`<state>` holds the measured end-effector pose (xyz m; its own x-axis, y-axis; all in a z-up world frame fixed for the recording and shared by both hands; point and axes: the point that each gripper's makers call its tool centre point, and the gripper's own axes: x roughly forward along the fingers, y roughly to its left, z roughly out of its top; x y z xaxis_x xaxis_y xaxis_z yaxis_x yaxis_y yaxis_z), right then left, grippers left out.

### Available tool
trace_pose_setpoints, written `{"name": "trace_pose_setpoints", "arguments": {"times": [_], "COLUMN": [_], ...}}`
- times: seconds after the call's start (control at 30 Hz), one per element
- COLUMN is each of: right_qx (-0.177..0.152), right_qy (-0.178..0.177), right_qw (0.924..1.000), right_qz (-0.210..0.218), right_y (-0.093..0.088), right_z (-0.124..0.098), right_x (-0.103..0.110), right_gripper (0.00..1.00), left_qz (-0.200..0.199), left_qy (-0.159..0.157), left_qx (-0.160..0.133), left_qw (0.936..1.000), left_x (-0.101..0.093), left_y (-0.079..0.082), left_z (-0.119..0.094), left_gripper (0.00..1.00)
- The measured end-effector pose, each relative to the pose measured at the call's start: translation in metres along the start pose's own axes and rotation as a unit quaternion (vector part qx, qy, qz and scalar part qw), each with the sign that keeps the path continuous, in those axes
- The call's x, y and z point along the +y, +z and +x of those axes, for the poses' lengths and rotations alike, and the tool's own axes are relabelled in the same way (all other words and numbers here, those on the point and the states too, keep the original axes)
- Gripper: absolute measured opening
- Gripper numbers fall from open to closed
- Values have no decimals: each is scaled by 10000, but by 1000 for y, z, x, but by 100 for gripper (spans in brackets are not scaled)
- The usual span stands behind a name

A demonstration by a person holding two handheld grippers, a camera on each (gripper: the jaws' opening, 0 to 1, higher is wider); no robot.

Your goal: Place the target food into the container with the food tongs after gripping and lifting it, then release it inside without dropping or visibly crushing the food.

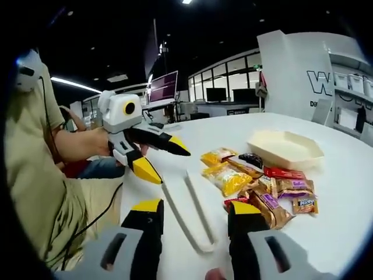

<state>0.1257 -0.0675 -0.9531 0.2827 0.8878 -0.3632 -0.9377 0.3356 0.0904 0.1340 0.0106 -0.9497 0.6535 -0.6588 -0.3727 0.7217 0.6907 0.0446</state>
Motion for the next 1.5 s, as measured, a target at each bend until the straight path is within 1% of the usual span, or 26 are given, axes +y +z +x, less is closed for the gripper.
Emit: {"name": "trace_pose_setpoints", "arguments": {"times": [0.2,0.33,0.53,0.77,0.87,1.07,1.23,1.5], "right_qx": [103,185,292,322,337,409,519,606], "right_qy": [66,71,77,103,82,94,207,401], "right_qw": [9999,9997,9995,9993,9992,9988,9983,9972], "right_qz": [-61,-106,-133,-165,-177,-249,-161,-155], "right_y": [-4,-7,-13,-15,-15,-16,-17,-20], "right_z": [1,2,2,4,4,4,1,-2], "right_x": [4,4,2,2,1,0,3,12], "right_gripper": [34,33,30,28,27,24,19,19], "left_qz": [37,56,114,162,114,66,94,64], "left_qy": [-141,-204,-363,-434,-482,-490,-482,-459], "left_qx": [83,121,287,427,475,465,501,526], "left_qw": [9999,9997,9989,9980,9976,9977,9975,9975], "left_x": [-8,-10,-16,-20,-21,-20,-19,-16], "left_y": [-3,-4,-11,-18,-20,-20,-21,-21], "left_z": [0,1,1,1,2,2,2,4], "left_gripper": [40,35,25,15,12,11,12,13]}}
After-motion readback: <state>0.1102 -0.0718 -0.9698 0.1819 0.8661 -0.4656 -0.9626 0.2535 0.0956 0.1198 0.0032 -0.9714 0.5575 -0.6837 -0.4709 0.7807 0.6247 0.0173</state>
